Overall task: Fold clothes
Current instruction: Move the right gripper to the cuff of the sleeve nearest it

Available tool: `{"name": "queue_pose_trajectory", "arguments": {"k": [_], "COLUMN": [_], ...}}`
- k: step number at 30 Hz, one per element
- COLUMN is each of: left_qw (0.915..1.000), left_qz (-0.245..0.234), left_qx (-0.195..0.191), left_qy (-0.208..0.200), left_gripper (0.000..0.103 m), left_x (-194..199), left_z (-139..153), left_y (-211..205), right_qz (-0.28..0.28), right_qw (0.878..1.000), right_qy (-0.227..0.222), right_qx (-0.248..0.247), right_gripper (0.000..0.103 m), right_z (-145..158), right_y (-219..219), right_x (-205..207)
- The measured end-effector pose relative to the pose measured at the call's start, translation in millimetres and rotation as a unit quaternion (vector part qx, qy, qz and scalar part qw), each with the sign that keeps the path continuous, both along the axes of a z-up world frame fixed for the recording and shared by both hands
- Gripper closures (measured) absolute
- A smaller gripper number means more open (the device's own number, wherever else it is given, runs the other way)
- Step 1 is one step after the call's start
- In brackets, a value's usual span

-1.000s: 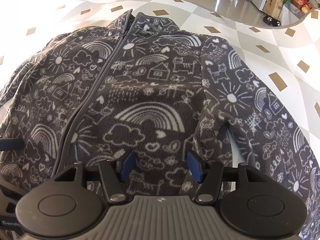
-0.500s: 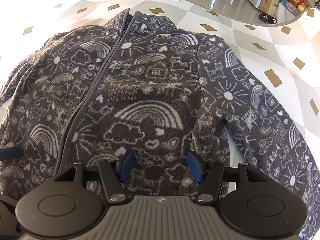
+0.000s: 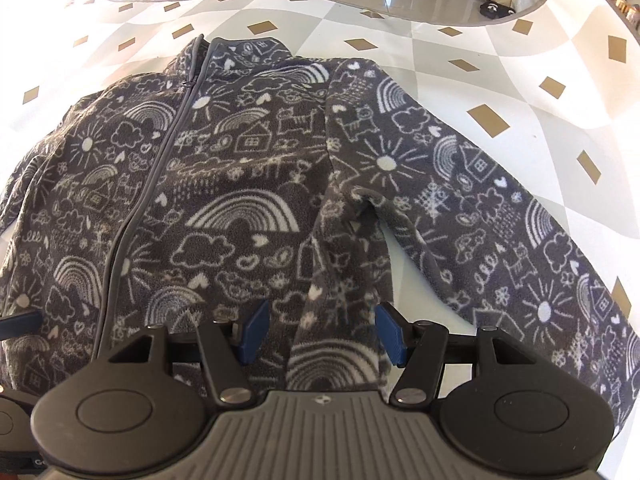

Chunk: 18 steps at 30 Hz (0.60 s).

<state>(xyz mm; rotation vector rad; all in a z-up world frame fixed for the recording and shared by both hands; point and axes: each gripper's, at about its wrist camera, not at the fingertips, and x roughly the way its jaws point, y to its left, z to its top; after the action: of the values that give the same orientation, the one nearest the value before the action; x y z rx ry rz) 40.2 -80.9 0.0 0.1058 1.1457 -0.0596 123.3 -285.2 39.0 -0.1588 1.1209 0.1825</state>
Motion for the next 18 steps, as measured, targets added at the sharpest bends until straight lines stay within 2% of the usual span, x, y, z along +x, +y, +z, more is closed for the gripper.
{"name": "queue_pose_trajectory", "arguments": {"k": [8, 18], "left_qw": [1.0000, 0.9998], "left_qz": [-0.006, -0.015], "left_qx": [0.006, 0.008], "left_qy": [0.002, 0.004], "left_gripper": [0.000, 0.000], "left_x": [-7, -12], "left_z": [2, 7], "left_y": [-4, -5], "right_qz": [-0.060, -0.103], "right_qw": [0.998, 0.994], "right_qy": [0.008, 0.013], "right_qx": [0.033, 0.042], "right_gripper": [0.044, 0.043], "right_z": [16, 23], "right_y": [-34, -65], "right_x": [-12, -17]}}
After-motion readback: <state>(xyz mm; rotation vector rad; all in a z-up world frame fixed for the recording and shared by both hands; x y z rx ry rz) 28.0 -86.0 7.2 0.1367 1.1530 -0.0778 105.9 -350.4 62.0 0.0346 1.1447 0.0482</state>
